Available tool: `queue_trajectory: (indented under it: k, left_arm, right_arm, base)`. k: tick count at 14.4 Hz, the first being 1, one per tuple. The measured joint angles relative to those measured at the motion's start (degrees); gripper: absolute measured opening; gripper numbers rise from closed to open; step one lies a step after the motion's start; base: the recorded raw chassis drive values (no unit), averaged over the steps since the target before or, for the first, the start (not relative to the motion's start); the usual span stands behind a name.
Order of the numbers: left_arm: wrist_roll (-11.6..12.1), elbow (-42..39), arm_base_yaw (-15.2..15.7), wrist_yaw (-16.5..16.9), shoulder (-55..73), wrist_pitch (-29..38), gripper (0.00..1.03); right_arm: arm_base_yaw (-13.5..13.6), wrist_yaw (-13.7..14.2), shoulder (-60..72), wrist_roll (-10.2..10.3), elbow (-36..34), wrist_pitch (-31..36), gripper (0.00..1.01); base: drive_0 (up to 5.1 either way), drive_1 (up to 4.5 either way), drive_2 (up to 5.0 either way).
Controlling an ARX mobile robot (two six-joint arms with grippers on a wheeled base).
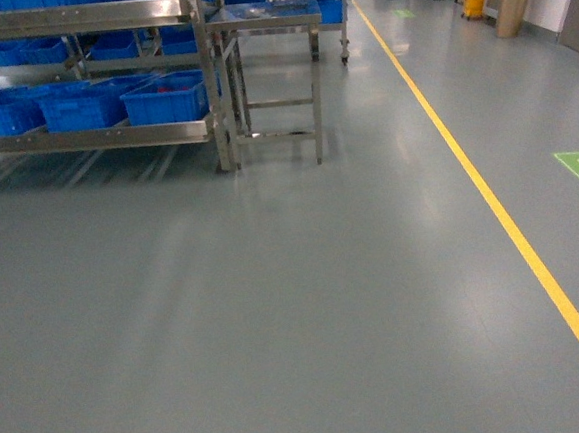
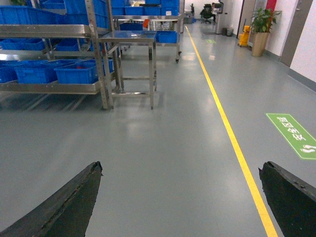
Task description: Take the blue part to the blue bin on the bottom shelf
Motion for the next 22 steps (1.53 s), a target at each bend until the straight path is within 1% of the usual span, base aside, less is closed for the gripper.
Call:
queue_trajectory:
  k: [22]
  left_arm:
    - [0.0,0.0,0.0,-0.04,-0.02,0.22,0.43]
  right_arm:
    - [0.0,-0.02,0.0,-0.02,0.0,0.22,0.98]
  base:
    - [0.0,4.23,-4.3]
